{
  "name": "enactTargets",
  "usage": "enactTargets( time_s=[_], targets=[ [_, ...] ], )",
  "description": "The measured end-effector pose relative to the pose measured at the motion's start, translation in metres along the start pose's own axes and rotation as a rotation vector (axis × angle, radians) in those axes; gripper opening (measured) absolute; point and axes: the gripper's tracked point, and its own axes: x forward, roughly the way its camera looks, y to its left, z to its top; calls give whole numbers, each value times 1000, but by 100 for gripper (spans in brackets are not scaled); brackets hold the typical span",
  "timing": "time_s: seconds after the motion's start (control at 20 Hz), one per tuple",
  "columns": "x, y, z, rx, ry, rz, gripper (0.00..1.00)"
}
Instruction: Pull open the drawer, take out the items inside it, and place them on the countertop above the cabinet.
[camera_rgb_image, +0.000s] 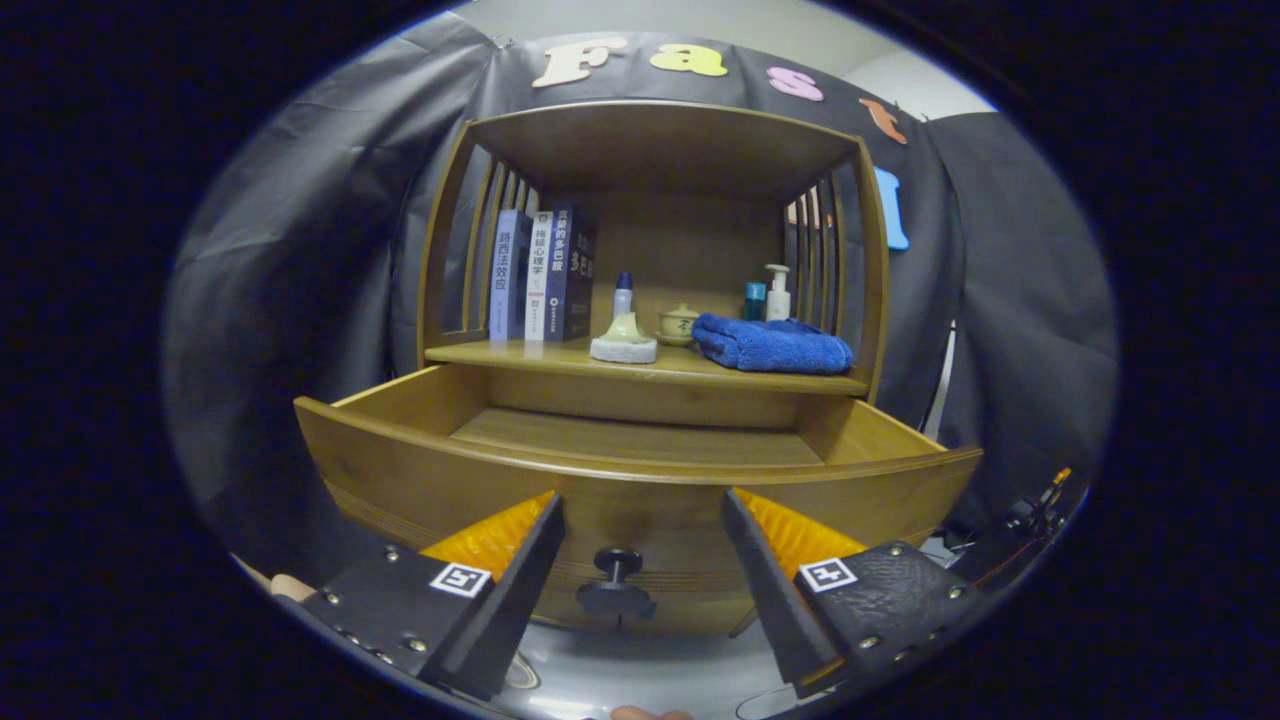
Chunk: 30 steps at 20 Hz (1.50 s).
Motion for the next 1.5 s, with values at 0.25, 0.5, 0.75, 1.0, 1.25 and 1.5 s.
enactTargets(
  time_s=[0.25, 0.5, 0.75, 1.0, 1.25, 1.5],
  targets=[
    [3, 1, 7, 21, -20, -26, 96],
    [13, 1, 10, 23, -19, -26, 96],
    [27, 2, 12, 32, -21, -27, 98],
    [42, 3, 14, 35, -19, -30, 98],
    [54, 4, 16, 31, -26, -34, 98],
    [73, 6, 19, 34, -18, -44, 97]
  ],
)
